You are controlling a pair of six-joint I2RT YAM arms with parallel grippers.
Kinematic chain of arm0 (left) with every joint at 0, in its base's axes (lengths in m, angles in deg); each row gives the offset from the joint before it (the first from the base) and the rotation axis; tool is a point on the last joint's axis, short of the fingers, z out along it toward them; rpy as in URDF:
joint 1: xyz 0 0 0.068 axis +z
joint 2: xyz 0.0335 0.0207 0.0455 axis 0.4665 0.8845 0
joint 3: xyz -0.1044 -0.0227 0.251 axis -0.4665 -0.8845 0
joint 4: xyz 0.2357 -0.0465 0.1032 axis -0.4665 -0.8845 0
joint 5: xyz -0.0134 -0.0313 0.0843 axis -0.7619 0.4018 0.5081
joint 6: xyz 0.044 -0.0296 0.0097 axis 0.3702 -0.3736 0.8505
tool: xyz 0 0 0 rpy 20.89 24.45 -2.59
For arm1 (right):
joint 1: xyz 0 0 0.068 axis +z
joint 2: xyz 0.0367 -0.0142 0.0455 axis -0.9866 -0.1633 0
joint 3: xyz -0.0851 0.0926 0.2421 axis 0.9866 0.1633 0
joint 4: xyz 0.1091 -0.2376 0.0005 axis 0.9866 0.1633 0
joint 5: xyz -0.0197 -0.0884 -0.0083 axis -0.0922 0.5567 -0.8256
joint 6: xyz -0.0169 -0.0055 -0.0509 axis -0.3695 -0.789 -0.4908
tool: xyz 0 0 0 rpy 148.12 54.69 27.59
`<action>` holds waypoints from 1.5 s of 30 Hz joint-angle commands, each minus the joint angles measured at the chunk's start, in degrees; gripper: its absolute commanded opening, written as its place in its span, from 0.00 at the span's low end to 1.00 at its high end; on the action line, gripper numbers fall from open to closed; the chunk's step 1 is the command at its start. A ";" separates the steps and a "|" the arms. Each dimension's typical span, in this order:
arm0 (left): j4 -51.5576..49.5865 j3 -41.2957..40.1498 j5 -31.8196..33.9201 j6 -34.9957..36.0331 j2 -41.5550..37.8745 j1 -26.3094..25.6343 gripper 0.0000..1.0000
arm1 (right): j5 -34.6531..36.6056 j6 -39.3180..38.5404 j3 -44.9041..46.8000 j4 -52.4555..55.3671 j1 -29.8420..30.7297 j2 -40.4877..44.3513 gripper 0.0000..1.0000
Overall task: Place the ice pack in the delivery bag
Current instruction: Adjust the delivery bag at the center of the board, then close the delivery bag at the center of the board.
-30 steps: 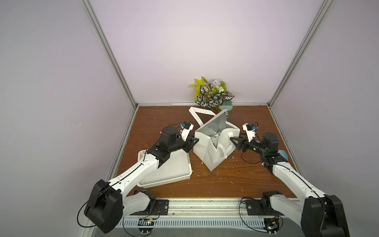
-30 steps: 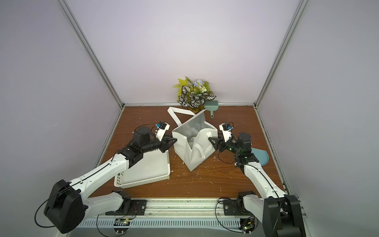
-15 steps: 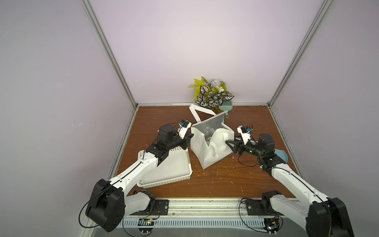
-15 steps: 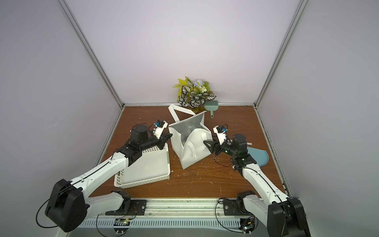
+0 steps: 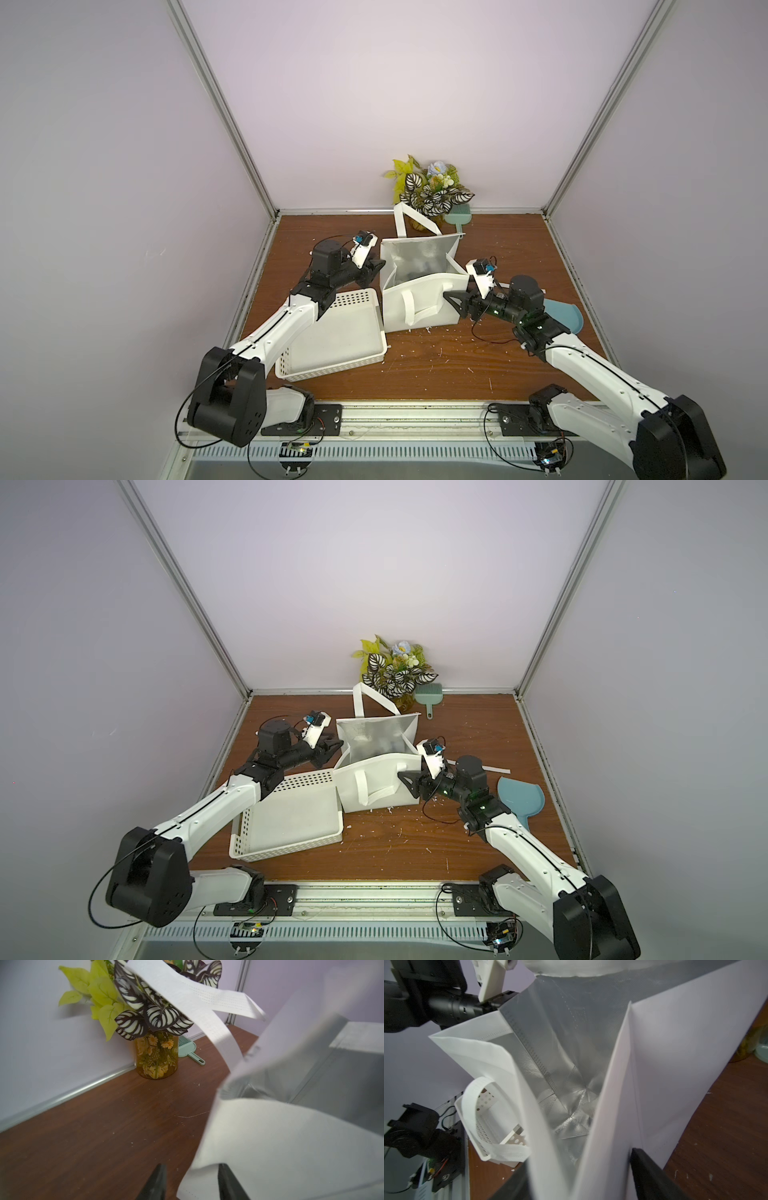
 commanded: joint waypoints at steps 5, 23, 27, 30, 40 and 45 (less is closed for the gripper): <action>-16.92 9.02 5.78 -7.21 -7.82 0.47 0.58 | 2.70 -6.26 -2.31 1.49 -1.93 2.67 0.79; -34.91 61.96 1.90 -13.04 24.58 -7.29 0.55 | -7.72 -7.16 -1.97 -4.68 -9.22 0.85 0.79; -37.49 68.27 -2.53 -13.37 33.53 -9.03 0.50 | -7.82 -7.32 -1.93 -2.77 -8.75 2.61 0.83; -38.59 69.06 -2.52 -11.73 36.75 -10.12 0.49 | -6.08 -9.02 -1.49 -0.30 -8.77 5.38 0.83; -39.34 71.27 -7.83 -13.68 43.54 -10.93 0.43 | -3.41 -13.02 -2.89 8.09 -8.78 8.59 0.81; -39.26 71.67 -9.64 -14.28 45.32 -11.38 0.43 | -4.32 -12.00 -3.17 7.08 -9.49 8.25 0.81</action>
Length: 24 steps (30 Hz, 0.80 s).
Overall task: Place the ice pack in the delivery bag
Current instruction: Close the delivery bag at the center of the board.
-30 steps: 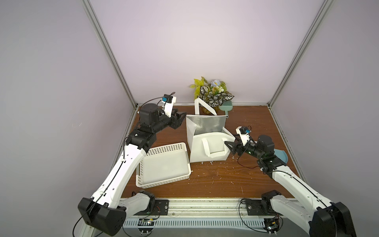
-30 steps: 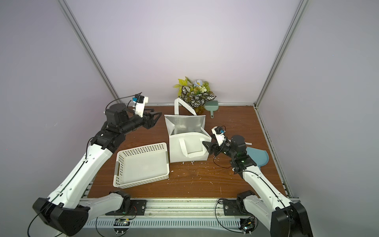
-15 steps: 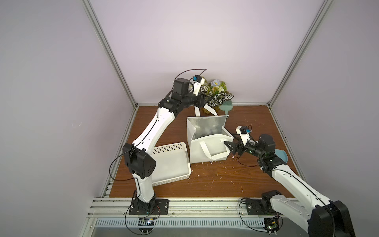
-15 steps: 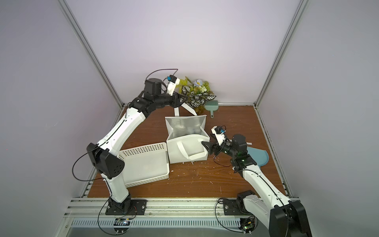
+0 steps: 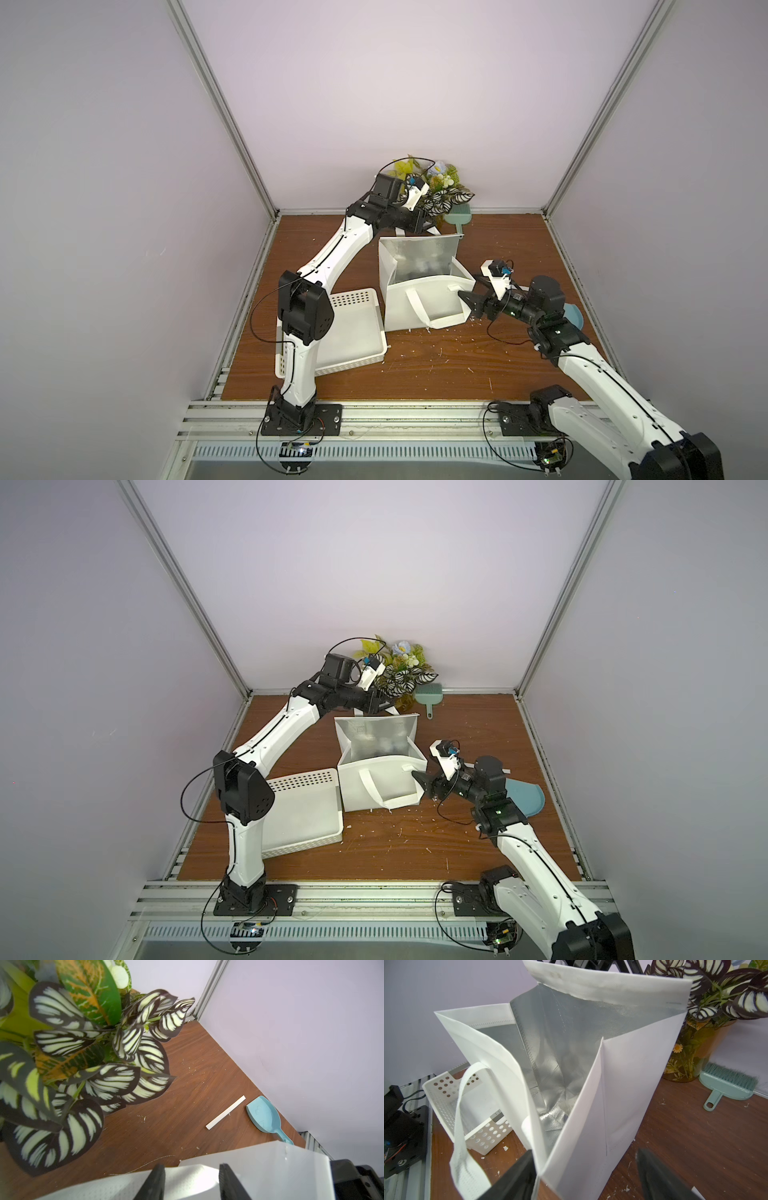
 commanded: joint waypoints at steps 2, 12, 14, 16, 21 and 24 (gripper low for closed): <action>-0.18 1.41 -3.44 -0.52 2.15 -1.30 0.43 | -1.52 -0.18 -3.61 -0.17 -1.08 0.80 0.83; -0.19 2.44 -3.80 -0.93 4.56 -2.04 0.39 | -7.44 0.52 -8.21 7.75 -1.94 2.99 0.95; -0.24 2.47 -4.28 -0.74 4.56 -2.05 0.38 | -7.10 0.86 -8.43 8.68 -2.20 4.38 0.95; -0.26 2.35 -4.28 -0.65 4.41 -2.04 0.38 | -5.47 0.24 -8.00 8.91 -2.38 5.12 0.93; -0.21 2.40 -5.10 -0.51 4.54 -2.05 0.38 | -4.50 -0.77 -6.08 6.57 -3.18 1.41 0.87; -0.13 2.43 -5.79 -0.73 4.74 -2.11 0.37 | -4.72 0.18 -4.83 2.35 -3.22 -0.74 0.86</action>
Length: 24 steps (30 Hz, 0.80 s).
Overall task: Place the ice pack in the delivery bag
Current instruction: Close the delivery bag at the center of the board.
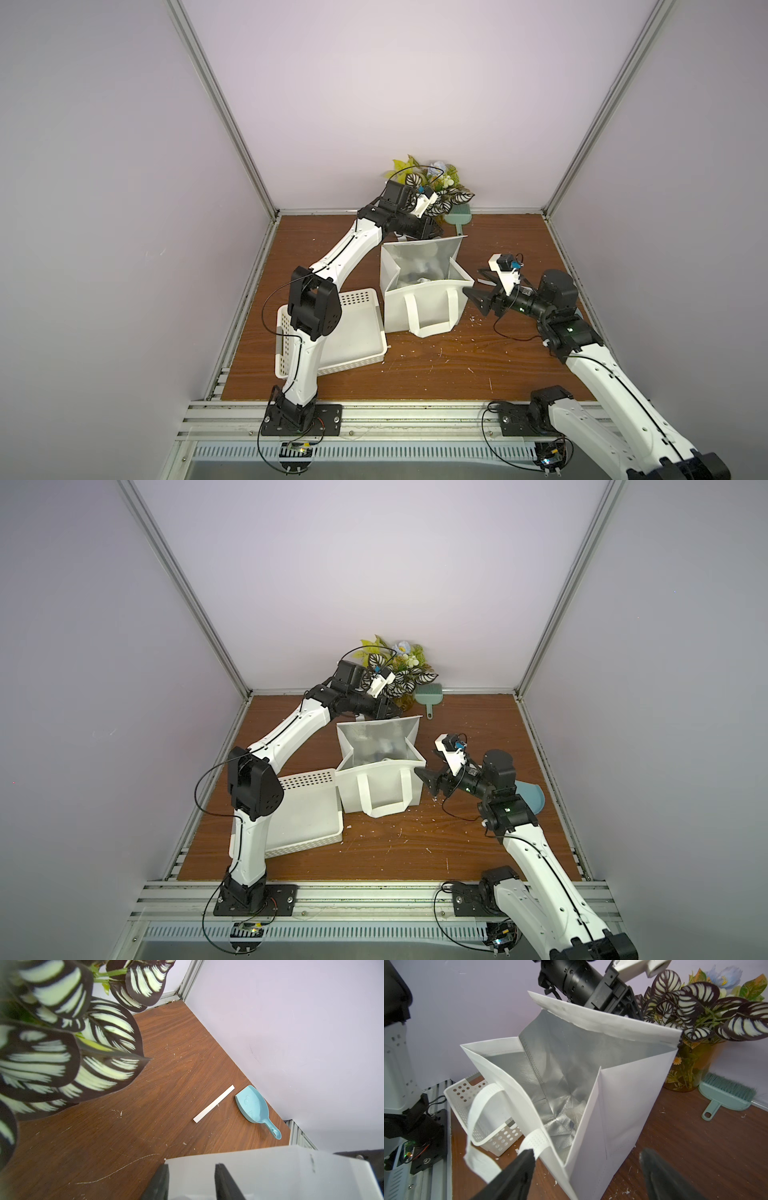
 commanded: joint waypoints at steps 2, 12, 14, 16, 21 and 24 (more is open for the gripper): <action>-0.11 1.29 -2.43 0.15 0.30 -0.53 0.37 | 0.03 0.38 1.42 -7.00 -0.24 -2.45 0.86; -0.16 0.11 -6.45 -0.67 1.71 -0.86 0.37 | 1.63 0.23 6.35 -21.54 -0.25 -8.07 0.86; -0.17 -0.62 -7.18 -0.70 1.86 -0.87 0.35 | 1.79 0.20 6.88 -23.57 -0.27 -9.50 0.86; -0.11 -1.46 -7.99 -0.73 1.70 -0.94 0.35 | 1.45 -0.07 7.10 -25.11 -0.23 -10.73 0.86; -0.19 -3.83 -9.79 -0.94 0.67 -1.09 0.34 | 1.29 0.11 7.60 -30.66 -0.27 -13.50 0.86; -0.25 -4.62 -10.44 -1.49 0.00 -1.31 0.33 | 1.13 -0.53 6.46 -31.05 -0.24 -15.35 0.87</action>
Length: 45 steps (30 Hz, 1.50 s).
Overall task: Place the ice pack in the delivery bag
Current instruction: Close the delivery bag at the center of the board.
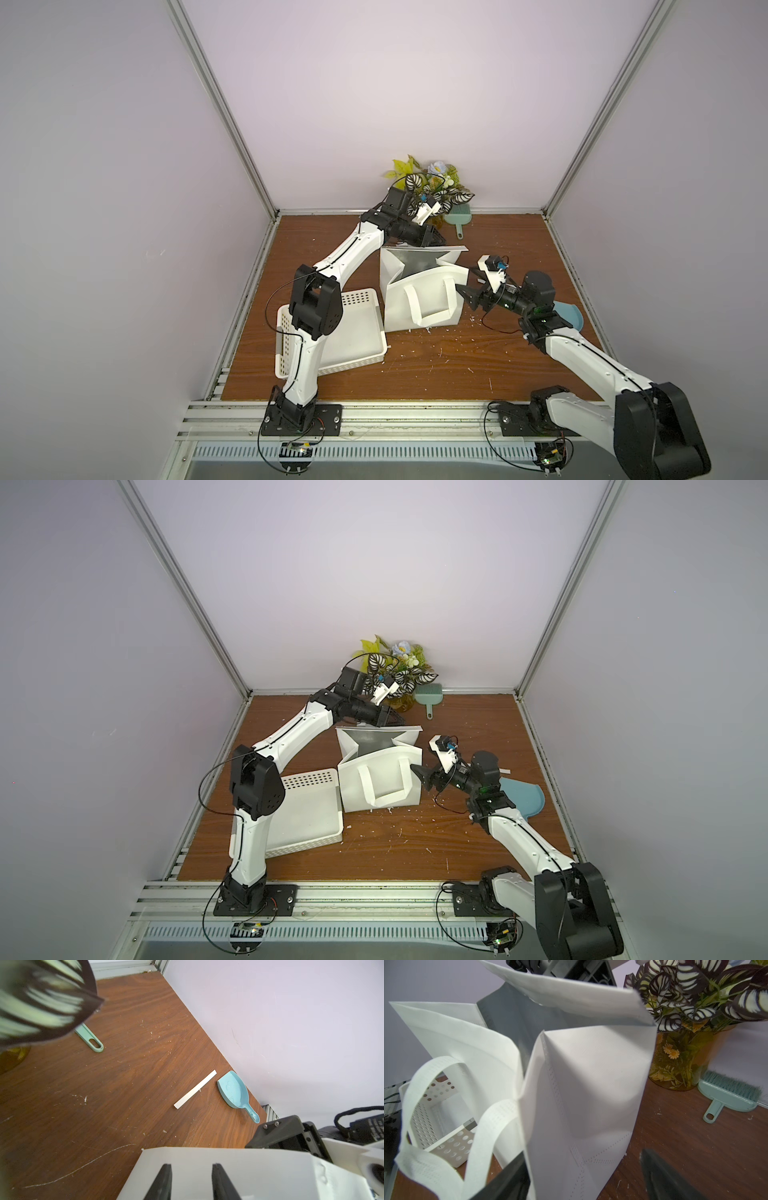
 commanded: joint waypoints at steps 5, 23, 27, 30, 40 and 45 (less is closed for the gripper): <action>-0.24 -2.73 -3.06 -1.13 -2.20 -1.18 0.33 | 0.68 -1.32 -1.71 -7.73 -0.27 -2.87 0.88; -0.29 -6.28 -2.76 -3.79 -4.58 -1.88 0.22 | -6.09 -2.76 -2.69 -17.79 -0.23 -8.86 0.91; -0.29 -6.19 -2.87 -3.47 -4.77 -1.93 0.21 | -9.42 -2.49 -4.87 -17.18 -0.27 -10.32 0.91; -0.31 -6.37 -3.14 -3.37 -4.69 -1.97 0.21 | -10.79 -3.33 -6.41 -16.09 -0.26 -11.69 0.90; -0.27 -7.41 -5.49 -2.36 -5.46 -2.16 0.17 | -13.58 -2.85 -9.74 -18.03 -2.41 -15.16 0.94; -0.27 -8.98 -5.91 -1.50 -6.10 -2.28 0.13 | -18.58 -1.17 -10.17 -20.55 -2.56 -16.79 0.92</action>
